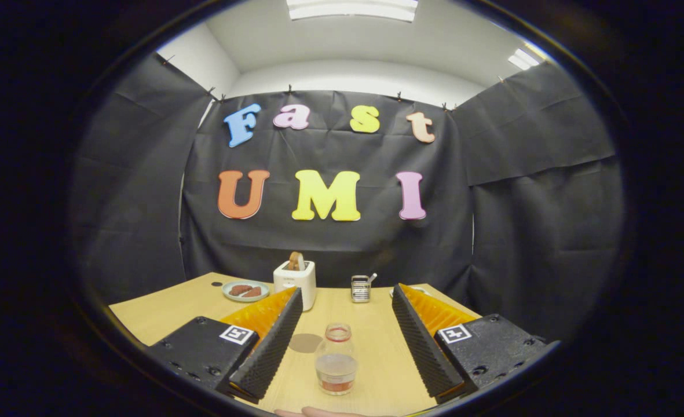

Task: Take the bottle from table, then pour the juice into the cup, finally place the bottle on the coaster

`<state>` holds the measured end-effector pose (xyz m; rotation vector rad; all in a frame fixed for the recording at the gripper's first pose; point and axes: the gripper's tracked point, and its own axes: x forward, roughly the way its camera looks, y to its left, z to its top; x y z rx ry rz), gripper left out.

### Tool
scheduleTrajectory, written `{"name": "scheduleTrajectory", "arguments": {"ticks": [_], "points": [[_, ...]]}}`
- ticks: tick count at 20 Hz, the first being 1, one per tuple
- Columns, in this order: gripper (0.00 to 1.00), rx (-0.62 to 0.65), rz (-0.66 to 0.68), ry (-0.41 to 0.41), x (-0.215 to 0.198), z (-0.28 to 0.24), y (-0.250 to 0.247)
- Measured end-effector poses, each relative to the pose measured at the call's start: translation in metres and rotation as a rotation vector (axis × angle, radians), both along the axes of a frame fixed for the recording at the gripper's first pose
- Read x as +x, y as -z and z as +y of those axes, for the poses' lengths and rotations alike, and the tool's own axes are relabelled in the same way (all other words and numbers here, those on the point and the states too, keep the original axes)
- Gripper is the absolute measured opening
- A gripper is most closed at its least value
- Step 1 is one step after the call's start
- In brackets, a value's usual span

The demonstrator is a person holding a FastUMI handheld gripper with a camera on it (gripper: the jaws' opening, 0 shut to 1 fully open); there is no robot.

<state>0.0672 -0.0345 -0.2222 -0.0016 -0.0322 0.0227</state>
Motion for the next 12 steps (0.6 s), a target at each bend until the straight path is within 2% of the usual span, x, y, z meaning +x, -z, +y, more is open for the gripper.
{"name": "scheduleTrajectory", "arguments": {"ticks": [12], "points": [[1.00,-0.003,0.051,-0.014,0.012,0.007,0.081]]}}
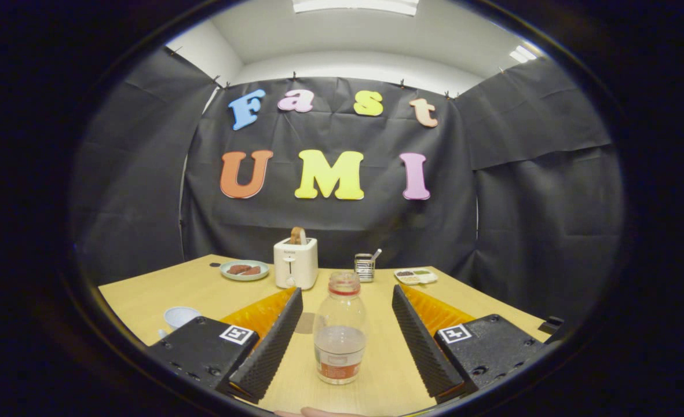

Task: Take the bottle from table, then pour the juice into the cup, finally place the bottle on the coaster

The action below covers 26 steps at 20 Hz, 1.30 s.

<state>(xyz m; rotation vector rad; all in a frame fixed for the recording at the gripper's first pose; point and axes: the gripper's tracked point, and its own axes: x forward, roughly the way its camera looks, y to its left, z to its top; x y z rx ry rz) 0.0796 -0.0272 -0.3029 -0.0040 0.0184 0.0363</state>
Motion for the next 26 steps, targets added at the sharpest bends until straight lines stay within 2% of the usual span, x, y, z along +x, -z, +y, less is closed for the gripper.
{"name": "scheduleTrajectory", "arguments": {"ticks": [14,18,23,26], "points": [[1.00,-0.020,0.044,-0.011,0.039,0.012,0.077],[0.99,-0.013,0.064,0.015,0.046,0.005,0.084],[0.80,-0.050,0.070,0.033,0.042,-0.009,0.081],[0.80,-0.121,0.101,0.076,0.038,-0.030,0.079]]}}
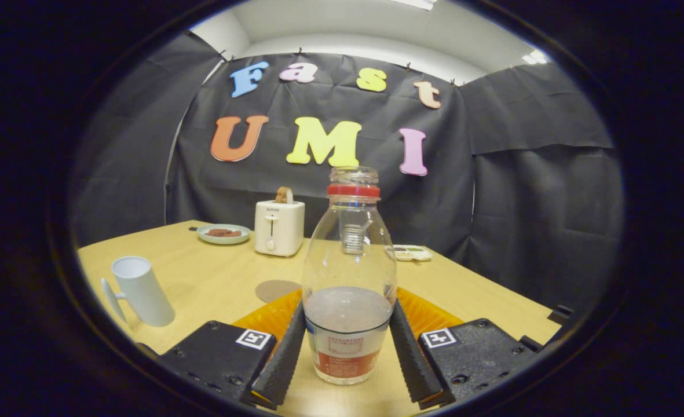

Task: Take the bottle from table, then pour the juice into the cup, finally place the bottle on the coaster

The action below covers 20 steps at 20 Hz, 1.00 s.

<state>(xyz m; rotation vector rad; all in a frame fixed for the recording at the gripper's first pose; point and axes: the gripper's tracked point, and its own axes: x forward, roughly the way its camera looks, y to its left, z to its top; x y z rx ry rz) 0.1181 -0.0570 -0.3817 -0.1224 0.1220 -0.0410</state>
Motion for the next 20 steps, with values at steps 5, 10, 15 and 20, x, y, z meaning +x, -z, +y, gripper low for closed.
{"name": "scheduleTrajectory", "arguments": {"ticks": [5,10,15,20], "points": [[0.80,-0.206,-0.034,0.062,-0.018,-0.032,-0.031],[0.80,-0.360,-0.062,0.057,-0.032,-0.023,-0.054],[0.80,-0.564,-0.099,0.068,-0.033,-0.009,-0.070],[0.80,-0.671,-0.101,0.055,-0.034,0.020,-0.073]]}}
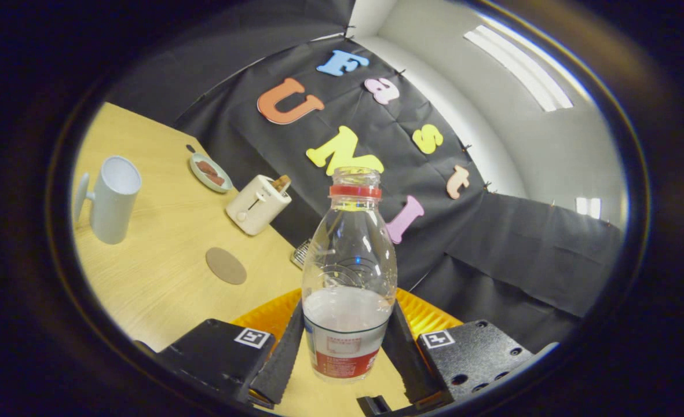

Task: Take the bottle from table, then pour the juice into the cup, finally place the bottle on the coaster

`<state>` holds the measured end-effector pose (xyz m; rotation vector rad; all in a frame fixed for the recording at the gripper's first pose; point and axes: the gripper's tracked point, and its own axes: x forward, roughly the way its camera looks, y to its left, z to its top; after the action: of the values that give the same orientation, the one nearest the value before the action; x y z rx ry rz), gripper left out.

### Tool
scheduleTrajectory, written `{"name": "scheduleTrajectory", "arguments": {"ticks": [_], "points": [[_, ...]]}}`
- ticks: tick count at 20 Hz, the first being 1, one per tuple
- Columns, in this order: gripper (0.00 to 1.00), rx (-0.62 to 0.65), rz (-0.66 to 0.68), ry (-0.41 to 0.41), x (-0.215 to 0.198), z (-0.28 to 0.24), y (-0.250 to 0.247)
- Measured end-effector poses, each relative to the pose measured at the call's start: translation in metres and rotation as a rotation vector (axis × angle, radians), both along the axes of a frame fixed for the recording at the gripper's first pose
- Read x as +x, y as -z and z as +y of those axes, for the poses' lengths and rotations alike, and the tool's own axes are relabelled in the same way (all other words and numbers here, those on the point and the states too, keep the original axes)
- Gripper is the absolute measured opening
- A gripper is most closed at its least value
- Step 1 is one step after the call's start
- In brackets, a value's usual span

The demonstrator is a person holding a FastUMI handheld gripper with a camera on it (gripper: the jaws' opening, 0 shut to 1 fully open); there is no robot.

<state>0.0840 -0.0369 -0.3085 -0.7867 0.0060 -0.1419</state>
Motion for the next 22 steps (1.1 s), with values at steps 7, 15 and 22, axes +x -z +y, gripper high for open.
{"name": "scheduleTrajectory", "arguments": {"ticks": [7,15,22], "points": [[0.80,-0.209,0.038,-0.026,0.020,0.046,-0.003],[0.80,-0.475,0.045,-0.065,0.025,0.084,0.011],[0.80,-0.700,0.050,-0.087,0.023,0.109,0.020]]}}
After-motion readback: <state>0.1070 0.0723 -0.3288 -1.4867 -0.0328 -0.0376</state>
